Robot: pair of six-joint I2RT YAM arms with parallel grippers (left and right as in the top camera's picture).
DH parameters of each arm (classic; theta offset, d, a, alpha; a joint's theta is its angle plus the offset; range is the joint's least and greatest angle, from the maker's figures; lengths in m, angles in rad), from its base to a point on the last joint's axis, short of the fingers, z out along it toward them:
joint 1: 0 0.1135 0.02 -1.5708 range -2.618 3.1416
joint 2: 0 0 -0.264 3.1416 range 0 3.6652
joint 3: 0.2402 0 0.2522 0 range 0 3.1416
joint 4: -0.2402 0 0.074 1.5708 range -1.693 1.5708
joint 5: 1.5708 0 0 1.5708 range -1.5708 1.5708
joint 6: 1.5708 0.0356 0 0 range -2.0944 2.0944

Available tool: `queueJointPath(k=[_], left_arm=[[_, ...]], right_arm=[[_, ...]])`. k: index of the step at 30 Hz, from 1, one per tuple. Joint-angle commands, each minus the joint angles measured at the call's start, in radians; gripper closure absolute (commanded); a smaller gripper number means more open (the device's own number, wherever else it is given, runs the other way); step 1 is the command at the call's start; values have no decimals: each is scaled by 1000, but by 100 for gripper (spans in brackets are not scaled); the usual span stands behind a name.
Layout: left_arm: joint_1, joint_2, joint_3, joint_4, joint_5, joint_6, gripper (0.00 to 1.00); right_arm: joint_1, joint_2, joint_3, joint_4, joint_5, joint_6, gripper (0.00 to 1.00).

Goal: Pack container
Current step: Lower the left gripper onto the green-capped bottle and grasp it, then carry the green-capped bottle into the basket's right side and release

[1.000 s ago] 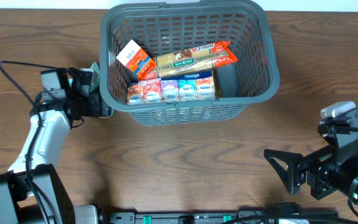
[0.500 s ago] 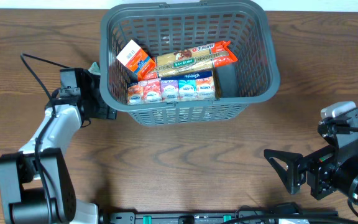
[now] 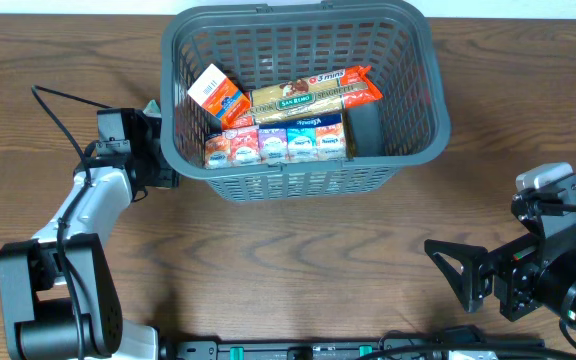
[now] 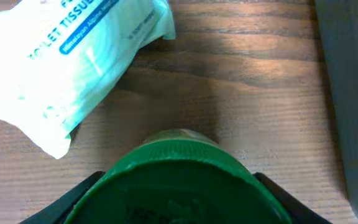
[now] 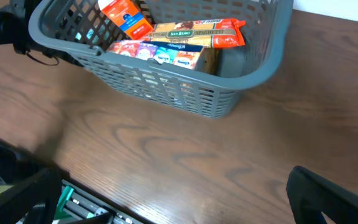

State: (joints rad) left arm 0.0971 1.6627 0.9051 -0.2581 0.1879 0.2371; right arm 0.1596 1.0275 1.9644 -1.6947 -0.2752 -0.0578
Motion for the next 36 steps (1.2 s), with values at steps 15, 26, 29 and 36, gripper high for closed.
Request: queueJointPath(k=[15,26,29,36], left_arm=[[5,-194,53,-1,-140,-86,56],[8,-673,110,12,-203,-72,51],[8,-776,110,37,-106,-71,50],[-34,-809,110,135,272,-146,51]], right_arm=[[0,5,9,-3,3,12,1],[0,5,9,-3,2,12,1],[0,5,9,-3,3,12,1],[0,5,9,-3,2,12,1]])
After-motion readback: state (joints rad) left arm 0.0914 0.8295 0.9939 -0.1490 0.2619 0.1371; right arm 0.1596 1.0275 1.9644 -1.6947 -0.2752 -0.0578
